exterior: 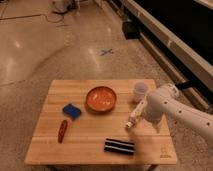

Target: Push the eraser across the table

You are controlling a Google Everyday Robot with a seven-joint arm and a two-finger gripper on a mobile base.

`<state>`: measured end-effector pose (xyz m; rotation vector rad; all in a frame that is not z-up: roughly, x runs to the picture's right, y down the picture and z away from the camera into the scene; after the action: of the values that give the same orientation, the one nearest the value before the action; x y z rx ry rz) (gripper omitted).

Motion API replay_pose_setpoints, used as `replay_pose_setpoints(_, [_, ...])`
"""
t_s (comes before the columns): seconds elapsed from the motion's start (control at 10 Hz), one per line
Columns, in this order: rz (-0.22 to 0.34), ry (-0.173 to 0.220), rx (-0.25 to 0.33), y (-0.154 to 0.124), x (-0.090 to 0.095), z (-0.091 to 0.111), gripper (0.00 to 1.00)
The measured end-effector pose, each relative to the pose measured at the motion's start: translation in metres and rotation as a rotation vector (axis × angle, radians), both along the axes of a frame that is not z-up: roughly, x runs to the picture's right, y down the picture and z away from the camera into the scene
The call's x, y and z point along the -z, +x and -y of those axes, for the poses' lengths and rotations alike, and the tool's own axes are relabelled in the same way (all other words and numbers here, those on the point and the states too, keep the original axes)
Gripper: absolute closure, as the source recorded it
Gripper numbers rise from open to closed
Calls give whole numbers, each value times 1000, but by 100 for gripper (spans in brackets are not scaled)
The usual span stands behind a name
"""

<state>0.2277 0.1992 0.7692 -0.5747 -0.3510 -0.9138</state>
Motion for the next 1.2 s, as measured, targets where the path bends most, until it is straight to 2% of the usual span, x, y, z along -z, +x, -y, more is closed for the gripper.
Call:
replay_pose_setpoints(0.2, [-12,-26,0,10,5,-21,20])
replay_pose_setpoints(0.4, [-40,-63,-12,30,18,-50,20])
replay_pose_setpoints(0.7, [-68,-107,-21,51,33,-81,20])
replay_pose_setpoints(1.0, [-61,-157,2,50,41,-111,20])
replay_pose_setpoints(1.2, [-43,-175,28,40,42,-120,20])
